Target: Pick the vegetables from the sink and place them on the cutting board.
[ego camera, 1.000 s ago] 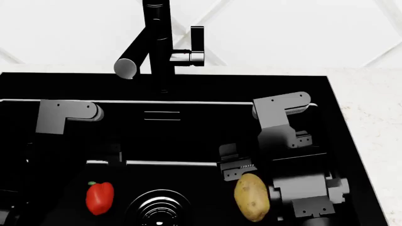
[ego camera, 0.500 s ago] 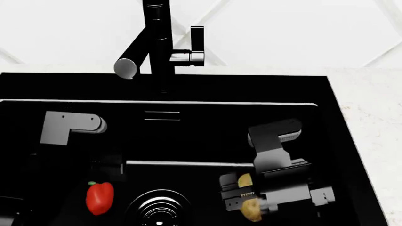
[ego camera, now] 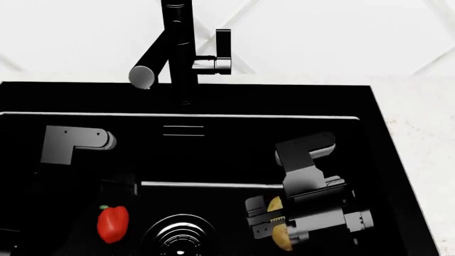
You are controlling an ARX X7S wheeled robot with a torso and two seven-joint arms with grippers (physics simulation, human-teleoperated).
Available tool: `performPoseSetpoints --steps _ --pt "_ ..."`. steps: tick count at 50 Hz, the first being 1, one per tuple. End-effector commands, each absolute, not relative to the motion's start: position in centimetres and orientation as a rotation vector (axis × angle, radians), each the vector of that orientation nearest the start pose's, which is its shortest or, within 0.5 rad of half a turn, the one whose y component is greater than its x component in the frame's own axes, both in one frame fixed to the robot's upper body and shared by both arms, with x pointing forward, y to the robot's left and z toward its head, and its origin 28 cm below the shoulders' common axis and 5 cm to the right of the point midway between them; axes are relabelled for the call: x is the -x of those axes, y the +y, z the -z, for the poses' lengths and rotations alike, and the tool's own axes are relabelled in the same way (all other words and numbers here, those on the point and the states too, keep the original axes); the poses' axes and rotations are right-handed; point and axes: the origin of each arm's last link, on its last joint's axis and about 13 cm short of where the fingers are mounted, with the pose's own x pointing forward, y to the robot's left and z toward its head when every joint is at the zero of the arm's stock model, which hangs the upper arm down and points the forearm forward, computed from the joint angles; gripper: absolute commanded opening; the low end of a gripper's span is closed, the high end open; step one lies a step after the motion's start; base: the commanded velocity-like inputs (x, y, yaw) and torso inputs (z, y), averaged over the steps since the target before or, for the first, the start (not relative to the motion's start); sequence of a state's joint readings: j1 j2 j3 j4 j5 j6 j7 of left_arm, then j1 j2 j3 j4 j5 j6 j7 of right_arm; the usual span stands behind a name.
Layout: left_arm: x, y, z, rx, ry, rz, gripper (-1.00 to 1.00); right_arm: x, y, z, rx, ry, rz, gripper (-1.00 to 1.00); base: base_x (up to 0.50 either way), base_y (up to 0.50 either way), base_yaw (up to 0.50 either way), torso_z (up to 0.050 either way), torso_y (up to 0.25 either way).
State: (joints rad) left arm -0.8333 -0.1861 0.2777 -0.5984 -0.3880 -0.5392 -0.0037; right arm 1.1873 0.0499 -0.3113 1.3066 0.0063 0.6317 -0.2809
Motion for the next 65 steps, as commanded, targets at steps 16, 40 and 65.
performPoseSetpoints --steps 16,40,65 --pt "-36.5 22.4 -9.6 -0.008 0.309 0.169 1.0 -39.3 -12.1 -11.0 0.232 0.733 -0.222 1.0 0.0 0.0 0.0 0.027 -0.194" --pt "-36.5 22.9 -9.4 0.016 0.331 0.131 1.0 -39.7 -12.2 -11.3 0.277 0.672 -0.181 -1.0 0.0 0.0 0.0 0.012 -0.093" --pt "-39.0 23.0 -7.9 -0.03 0.468 0.034 1.0 -41.1 -11.5 -14.6 0.258 0.559 -0.267 -1.0 0.0 0.0 0.0 0.0 -0.003"
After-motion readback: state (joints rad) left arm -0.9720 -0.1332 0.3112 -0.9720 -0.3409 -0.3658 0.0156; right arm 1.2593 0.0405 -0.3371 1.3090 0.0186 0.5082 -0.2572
